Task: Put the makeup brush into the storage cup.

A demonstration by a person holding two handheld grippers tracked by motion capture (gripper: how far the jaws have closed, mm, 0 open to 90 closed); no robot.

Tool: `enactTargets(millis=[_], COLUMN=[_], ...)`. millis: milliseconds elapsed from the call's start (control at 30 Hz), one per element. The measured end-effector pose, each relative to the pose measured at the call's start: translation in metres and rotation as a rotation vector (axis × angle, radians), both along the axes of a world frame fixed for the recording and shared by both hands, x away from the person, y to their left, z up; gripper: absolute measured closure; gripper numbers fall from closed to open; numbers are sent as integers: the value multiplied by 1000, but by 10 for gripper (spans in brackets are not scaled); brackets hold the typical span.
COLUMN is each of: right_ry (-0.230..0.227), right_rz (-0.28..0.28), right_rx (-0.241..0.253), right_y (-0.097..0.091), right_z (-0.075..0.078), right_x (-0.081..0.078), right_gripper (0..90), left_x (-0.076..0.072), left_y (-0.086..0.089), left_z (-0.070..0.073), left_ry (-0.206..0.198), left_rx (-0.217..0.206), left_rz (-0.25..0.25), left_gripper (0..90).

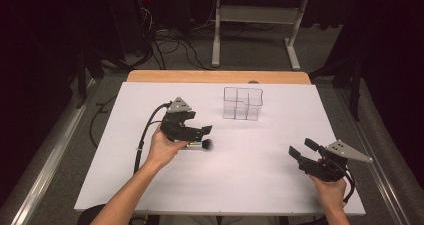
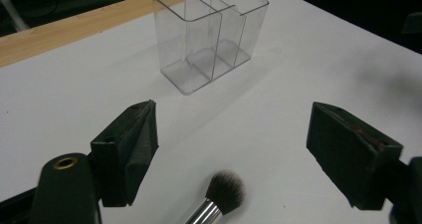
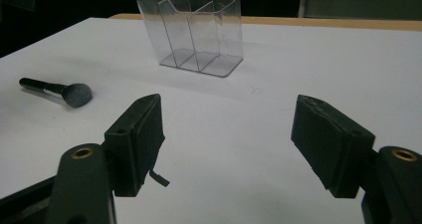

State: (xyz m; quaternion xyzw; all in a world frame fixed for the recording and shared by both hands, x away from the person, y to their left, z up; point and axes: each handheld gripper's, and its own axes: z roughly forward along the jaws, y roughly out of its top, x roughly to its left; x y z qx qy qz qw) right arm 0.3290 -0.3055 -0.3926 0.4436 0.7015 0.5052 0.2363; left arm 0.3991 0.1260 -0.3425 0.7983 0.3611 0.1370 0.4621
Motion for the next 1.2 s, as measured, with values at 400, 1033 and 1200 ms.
enactTargets(millis=[400, 1033, 1200], right_ry=[12, 15, 14], right_rz=[2, 10, 13], right_rx=[1, 0, -5], right_y=[0, 1, 1], right_z=[-1, -2, -2], right_x=[1, 1, 2], right_gripper=[309, 308, 306], left_x=[6, 19, 23], left_y=[2, -4, -6], left_z=[0, 10, 11], left_ry=[55, 130, 162], left_rx=[47, 171, 206], left_rz=[-18, -81, -88], left_gripper=[208, 232, 225])
